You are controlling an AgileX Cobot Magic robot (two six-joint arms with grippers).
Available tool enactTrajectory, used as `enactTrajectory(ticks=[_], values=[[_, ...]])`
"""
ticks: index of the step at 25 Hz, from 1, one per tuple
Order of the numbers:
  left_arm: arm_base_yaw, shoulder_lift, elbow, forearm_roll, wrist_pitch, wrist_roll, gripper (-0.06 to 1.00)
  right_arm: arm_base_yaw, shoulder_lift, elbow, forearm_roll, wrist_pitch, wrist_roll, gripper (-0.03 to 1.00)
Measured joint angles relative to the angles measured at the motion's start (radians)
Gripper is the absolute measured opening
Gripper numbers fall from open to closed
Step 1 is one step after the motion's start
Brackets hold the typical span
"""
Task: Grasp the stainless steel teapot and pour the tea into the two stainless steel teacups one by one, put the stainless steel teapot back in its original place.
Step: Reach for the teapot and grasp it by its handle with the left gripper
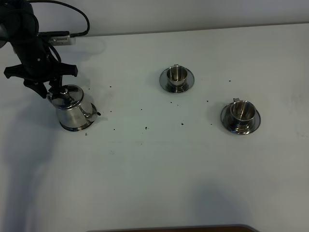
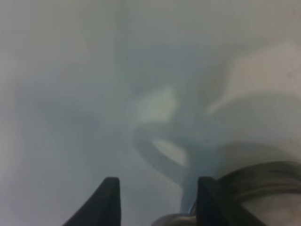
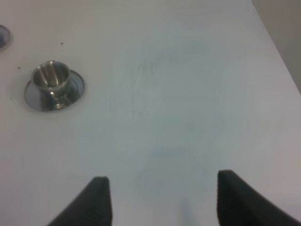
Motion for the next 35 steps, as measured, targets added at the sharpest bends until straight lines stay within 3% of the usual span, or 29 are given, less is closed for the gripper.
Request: enactTrajectory(ticks=[14,35], values=[[0.045,-0.021,0.075,0.008,0.0,0.003,0.44,0.0,0.0,0.0,0.0,0.0,0.001,0.49],[0.045,-0.158,0.348,0.004,0.0,0.003,0.43,0.0,0.0,0.0,0.0,0.0,0.001,0.49]])
